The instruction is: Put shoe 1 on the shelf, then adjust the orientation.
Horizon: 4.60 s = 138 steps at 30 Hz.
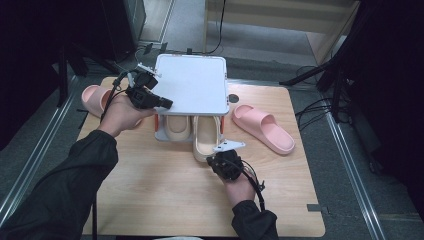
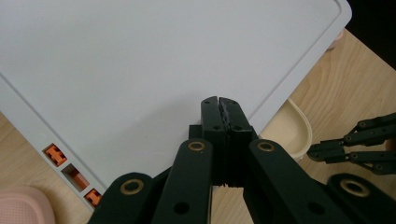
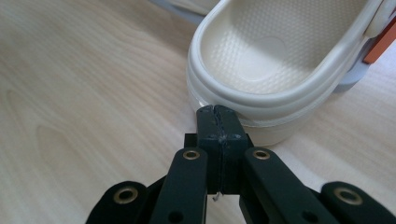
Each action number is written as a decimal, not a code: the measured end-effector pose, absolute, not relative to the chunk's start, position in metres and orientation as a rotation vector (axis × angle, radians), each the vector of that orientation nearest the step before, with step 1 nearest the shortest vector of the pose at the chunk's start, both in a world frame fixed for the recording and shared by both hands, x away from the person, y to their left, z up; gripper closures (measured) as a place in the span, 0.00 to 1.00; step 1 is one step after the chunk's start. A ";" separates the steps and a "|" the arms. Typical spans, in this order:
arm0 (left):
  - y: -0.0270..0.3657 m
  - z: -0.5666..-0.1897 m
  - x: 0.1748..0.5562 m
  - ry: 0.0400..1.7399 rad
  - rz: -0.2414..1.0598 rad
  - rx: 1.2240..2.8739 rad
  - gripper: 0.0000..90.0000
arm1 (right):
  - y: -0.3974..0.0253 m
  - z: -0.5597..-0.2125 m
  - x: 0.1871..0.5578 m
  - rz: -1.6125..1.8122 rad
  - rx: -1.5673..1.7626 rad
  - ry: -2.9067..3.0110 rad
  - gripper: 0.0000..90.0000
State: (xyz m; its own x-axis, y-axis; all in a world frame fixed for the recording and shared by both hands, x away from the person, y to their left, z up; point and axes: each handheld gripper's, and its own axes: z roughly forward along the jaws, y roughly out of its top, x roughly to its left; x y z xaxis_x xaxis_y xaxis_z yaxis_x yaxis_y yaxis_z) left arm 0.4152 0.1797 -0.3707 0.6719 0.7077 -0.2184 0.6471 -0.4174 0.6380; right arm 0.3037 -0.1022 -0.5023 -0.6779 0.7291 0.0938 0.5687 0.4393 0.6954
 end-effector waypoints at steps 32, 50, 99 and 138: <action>0.182 -0.373 0.412 1.024 0.107 2.141 0.99 | -0.095 -0.510 0.367 1.144 1.187 2.395 0.95; 0.191 -0.353 0.386 0.951 0.074 2.113 0.49 | -0.142 -0.481 0.329 1.264 1.084 2.572 0.63; 0.323 -0.468 0.343 1.247 0.179 2.038 0.53 | -0.175 -0.480 0.316 1.358 0.946 2.595 0.47; 0.377 -0.505 0.443 1.934 0.548 1.689 0.52 | -0.204 -0.481 0.297 1.335 1.058 2.520 0.46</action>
State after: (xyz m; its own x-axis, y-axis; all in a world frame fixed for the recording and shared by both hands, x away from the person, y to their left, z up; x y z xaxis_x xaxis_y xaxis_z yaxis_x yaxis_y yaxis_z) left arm 0.4434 0.3771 -0.5050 -0.0957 0.9890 -0.1129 0.7829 0.1448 0.6051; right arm 0.2971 -0.2043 -0.4808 -0.7538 0.6184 0.2223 0.5312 0.3744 0.7600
